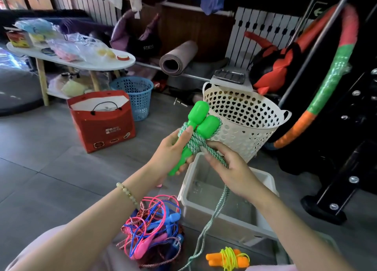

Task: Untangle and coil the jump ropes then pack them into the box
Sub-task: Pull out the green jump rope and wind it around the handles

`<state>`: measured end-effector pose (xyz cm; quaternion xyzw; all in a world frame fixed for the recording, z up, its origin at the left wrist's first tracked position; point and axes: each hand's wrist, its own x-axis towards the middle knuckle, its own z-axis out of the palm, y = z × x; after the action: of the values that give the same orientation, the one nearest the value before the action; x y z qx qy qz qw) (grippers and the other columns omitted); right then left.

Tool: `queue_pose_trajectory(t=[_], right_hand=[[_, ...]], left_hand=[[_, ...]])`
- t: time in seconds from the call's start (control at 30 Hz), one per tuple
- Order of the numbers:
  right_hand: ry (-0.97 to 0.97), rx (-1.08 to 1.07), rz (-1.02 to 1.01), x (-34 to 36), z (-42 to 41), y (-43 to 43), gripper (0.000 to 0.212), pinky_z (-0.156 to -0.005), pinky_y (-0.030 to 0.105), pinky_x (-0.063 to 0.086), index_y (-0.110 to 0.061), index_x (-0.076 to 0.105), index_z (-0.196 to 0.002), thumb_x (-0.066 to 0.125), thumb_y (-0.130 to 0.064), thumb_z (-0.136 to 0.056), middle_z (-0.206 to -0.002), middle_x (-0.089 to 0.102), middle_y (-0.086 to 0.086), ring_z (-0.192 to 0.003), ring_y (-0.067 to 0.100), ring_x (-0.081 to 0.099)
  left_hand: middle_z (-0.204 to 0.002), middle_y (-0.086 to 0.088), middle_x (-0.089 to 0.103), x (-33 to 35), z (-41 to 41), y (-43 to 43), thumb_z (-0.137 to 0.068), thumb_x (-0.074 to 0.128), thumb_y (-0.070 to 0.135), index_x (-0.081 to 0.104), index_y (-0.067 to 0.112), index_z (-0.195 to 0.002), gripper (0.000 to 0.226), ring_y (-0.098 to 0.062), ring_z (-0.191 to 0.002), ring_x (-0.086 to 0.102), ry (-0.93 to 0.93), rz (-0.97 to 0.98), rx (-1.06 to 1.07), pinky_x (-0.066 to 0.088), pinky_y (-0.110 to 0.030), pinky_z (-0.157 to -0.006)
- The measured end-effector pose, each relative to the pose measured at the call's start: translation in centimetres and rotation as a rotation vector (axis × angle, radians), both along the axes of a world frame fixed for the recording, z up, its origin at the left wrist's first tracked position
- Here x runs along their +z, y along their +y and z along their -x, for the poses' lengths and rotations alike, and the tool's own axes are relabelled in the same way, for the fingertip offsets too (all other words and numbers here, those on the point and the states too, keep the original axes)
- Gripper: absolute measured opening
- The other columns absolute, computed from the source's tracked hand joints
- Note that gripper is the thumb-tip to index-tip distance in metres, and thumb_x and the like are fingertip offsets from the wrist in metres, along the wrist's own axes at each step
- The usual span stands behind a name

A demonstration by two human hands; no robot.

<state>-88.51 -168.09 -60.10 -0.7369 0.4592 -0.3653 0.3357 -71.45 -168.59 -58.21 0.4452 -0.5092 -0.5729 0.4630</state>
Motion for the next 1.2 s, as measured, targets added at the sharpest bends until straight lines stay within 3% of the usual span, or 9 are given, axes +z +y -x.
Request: queue_pose_trajectory(t=[0.17, 0.43, 0.53, 0.67, 0.8, 0.87, 0.97, 1.07, 1.2], right_hand=[[0.043, -0.100, 0.187, -0.2, -1.0, -0.1, 0.014, -0.076, 0.017, 0.044, -0.024, 0.065, -0.090, 0.053, -0.022, -0.094, -0.084, 0.065, -0.015, -0.082, 0.002, 0.060], [-0.097, -0.090, -0.323, -0.2, -2.3, 0.7, 0.028, -0.061, 0.023, 0.040, -0.013, 0.061, -0.084, 0.039, -0.015, -0.101, -0.059, 0.043, -0.004, -0.056, 0.011, 0.044], [0.247, -0.110, -0.157, -0.1, -2.4, 1.2, 0.019, -0.053, 0.027, 0.034, -0.015, 0.058, -0.097, 0.043, -0.027, -0.099, -0.059, 0.044, -0.007, -0.049, 0.005, 0.041], [0.642, -0.163, 0.160, 0.4, -1.8, 1.3, 0.031, -0.064, 0.035, 0.047, -0.022, 0.040, -0.127, 0.047, -0.028, -0.097, -0.092, 0.067, 0.003, -0.077, 0.024, 0.063], [1.031, -0.309, 0.509, -0.2, -1.1, 0.8, 0.050, -0.037, 0.023, 0.034, -0.027, 0.056, -0.109, 0.083, -0.019, -0.068, -0.068, 0.060, -0.006, -0.044, 0.016, 0.058], [0.903, -0.271, 0.578, -0.8, -0.6, 0.4, 0.048, -0.041, 0.023, 0.040, -0.026, 0.061, -0.113, 0.081, -0.019, -0.070, -0.075, 0.064, -0.006, -0.049, 0.016, 0.061], [0.304, -0.155, 0.180, -0.1, -0.4, 0.5, 0.022, -0.077, 0.025, 0.049, -0.021, 0.067, -0.112, 0.060, -0.024, -0.091, -0.099, 0.070, -0.011, -0.087, 0.007, 0.064], [0.079, -0.111, -0.166, 0.5, -0.8, 0.8, 0.021, -0.053, 0.016, 0.037, -0.016, 0.067, -0.082, 0.053, -0.025, -0.095, -0.055, 0.054, -0.016, -0.052, 0.008, 0.047], [-0.197, -0.003, -0.471, 2.9, -1.4, 1.4, 0.032, -0.039, 0.014, 0.021, -0.011, 0.056, -0.077, 0.041, -0.028, -0.099, -0.046, 0.027, -0.012, -0.039, 0.003, 0.020]], left_hand=[[-0.050, -0.001, 0.047, 0.1, -0.1, -0.3, -0.096, 0.038, 0.052, 0.055, 0.018, -0.103, 0.039, -0.010, -0.031, 0.035, 0.068, -0.070, 0.027, 0.026, -0.013, -0.033], [-0.052, -0.004, 0.049, -1.3, -0.4, -1.7, -0.094, 0.045, 0.052, 0.054, 0.018, -0.093, 0.035, -0.013, -0.033, 0.037, 0.013, -0.074, 0.192, 0.029, -0.017, -0.034], [-0.052, -0.006, 0.050, -1.8, -0.6, -2.4, -0.094, 0.048, 0.050, 0.053, 0.016, -0.090, 0.035, -0.015, -0.032, 0.039, -0.068, -0.031, 0.246, 0.031, -0.018, -0.034], [-0.050, -0.006, 0.051, -2.0, -1.0, -2.9, -0.093, 0.048, 0.051, 0.051, 0.017, -0.084, 0.035, -0.015, -0.030, 0.040, -0.131, -0.008, 0.260, 0.032, -0.017, -0.034], [-0.051, -0.002, 0.050, -2.0, -1.4, -3.0, -0.093, 0.045, 0.055, 0.052, 0.020, -0.084, 0.037, -0.012, -0.031, 0.040, -0.122, -0.114, 0.250, 0.031, -0.014, -0.034], [-0.049, 0.001, 0.049, -1.8, -1.7, -3.0, -0.093, 0.043, 0.056, 0.052, 0.024, -0.084, 0.035, -0.010, -0.032, 0.038, -0.083, -0.156, 0.235, 0.030, -0.013, -0.034], [-0.047, 0.002, 0.049, -1.6, -2.0, -2.9, -0.093, 0.043, 0.056, 0.052, 0.024, -0.082, 0.035, -0.009, -0.032, 0.038, -0.082, -0.143, 0.215, 0.029, -0.013, -0.034], [-0.051, -0.004, 0.053, -2.2, -1.9, -3.0, -0.093, 0.048, 0.051, 0.054, 0.016, -0.086, 0.036, -0.016, -0.033, 0.043, -0.217, 0.005, 0.231, 0.034, -0.018, -0.034], [-0.051, -0.002, 0.057, -3.1, -0.9, -2.6, -0.089, 0.058, 0.047, 0.051, 0.021, -0.081, 0.028, -0.021, -0.040, 0.054, -0.551, 0.325, 0.171, 0.036, -0.016, -0.033]])
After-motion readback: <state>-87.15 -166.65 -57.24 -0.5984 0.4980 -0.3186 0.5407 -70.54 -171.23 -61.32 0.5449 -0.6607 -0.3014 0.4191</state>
